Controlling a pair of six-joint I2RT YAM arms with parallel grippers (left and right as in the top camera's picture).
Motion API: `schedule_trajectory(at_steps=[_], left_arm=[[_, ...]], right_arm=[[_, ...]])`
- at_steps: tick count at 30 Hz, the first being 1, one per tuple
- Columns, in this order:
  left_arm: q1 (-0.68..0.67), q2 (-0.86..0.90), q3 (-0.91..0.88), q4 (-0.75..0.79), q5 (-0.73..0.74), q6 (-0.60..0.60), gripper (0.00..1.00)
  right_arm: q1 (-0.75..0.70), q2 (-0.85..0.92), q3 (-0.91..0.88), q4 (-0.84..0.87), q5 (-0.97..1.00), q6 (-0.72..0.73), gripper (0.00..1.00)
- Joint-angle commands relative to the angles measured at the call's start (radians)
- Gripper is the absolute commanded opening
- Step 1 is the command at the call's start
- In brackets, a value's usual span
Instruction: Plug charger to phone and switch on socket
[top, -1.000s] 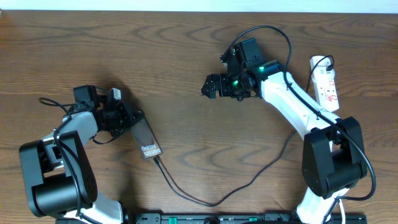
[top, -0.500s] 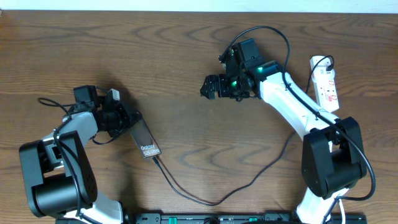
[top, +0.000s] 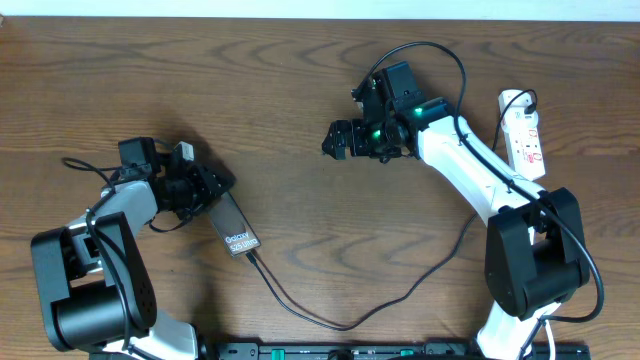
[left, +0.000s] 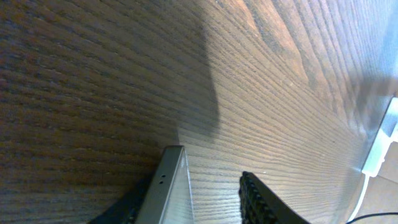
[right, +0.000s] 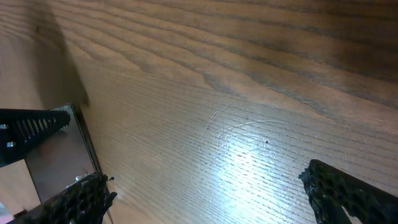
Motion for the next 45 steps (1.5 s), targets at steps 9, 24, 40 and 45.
schedule_trajectory(at_steps=[9, 24, 40, 45], left_arm=[[-0.002, 0.005, -0.01, -0.055, -0.105, 0.014, 0.61], [-0.002, 0.005, -0.01, -0.096, -0.184, 0.014, 0.7], [-0.002, 0.005, -0.01, -0.142, -0.278, 0.009, 0.77], [-0.002, 0.005, -0.01, -0.145, -0.281, 0.009, 0.77]], right_arm=[[0.013, -0.003, 0.018, -0.001, 0.004, -0.019, 0.99], [0.014, -0.003, 0.018, 0.0, 0.004, -0.019, 0.99], [0.014, -0.003, 0.018, 0.0, 0.004, -0.019, 0.99], [0.015, -0.003, 0.018, 0.0, 0.004, -0.019, 0.99]])
